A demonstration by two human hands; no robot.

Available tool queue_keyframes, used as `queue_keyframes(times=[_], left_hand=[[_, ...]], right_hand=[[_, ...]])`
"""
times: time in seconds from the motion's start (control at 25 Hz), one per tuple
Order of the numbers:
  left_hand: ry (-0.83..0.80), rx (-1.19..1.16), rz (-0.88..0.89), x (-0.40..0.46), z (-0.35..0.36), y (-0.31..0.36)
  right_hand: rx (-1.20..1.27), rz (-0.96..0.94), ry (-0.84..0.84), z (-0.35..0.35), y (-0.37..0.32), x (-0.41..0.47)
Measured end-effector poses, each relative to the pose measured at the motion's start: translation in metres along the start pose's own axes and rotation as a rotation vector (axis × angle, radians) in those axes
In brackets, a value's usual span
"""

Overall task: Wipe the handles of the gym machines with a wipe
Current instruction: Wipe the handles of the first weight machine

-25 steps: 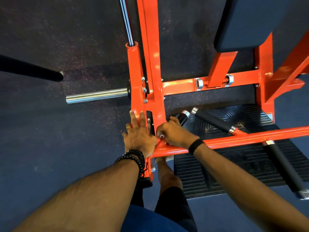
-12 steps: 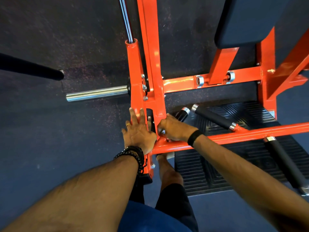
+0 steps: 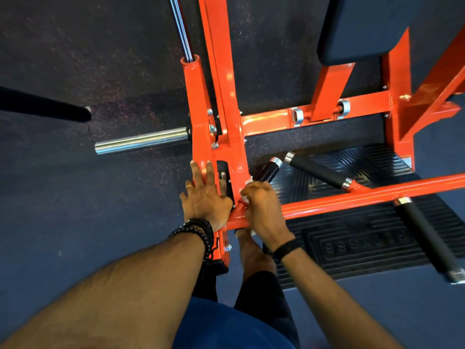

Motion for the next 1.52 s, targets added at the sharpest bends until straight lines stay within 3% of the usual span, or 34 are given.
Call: queue_keyframes(times=[0.2,0.32,0.48,0.56,0.68,0.8,0.96,1.04,1.12,1.32,1.52], left_hand=[[0.007,0.008,-0.002,-0.001,-0.004,0.002],[0.015,0.010,0.005,-0.001,-0.005,0.001],[0.014,0.021,0.003,-0.001,-0.001,0.000],[0.012,0.016,0.002,0.000,-0.002,0.000],[0.002,0.003,-0.008,0.000,-0.002,-0.001],[0.013,0.007,0.002,-0.001,-0.003,0.001],[-0.022,0.001,-0.003,-0.002,-0.002,0.001],[-0.027,-0.006,0.002,-0.002,-0.003,0.001],[-0.019,0.004,0.002,-0.002,-0.004,0.001],[-0.004,0.008,-0.001,-0.001,-0.004,0.002],[0.010,0.011,0.000,-0.001,-0.003,0.002]], right_hand=[[0.000,0.330,0.184,-0.042,0.060,0.050],[0.113,0.443,0.193,-0.037,0.037,0.021],[0.211,0.400,0.154,-0.019,-0.005,-0.017],[0.297,0.525,0.205,-0.025,0.011,0.002],[0.589,0.869,0.353,-0.024,0.062,0.035],[0.894,1.074,0.316,-0.003,0.062,0.021],[1.267,1.127,0.135,-0.001,0.047,0.011],[1.421,1.164,0.179,-0.010,0.068,0.031],[1.438,1.179,0.220,-0.010,0.082,0.042],[1.325,1.205,-0.064,-0.002,0.045,0.010],[1.407,1.315,0.074,-0.021,0.074,0.035]])
Point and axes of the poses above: each hand's wrist, its own x-axis towards the middle knuckle, its own z-axis out of the palm, y = z × x, the point moved 6 cm from there along x, towards the middle knuckle, and after that the axes turned 1 degree about -z, right-handed, at the moved point
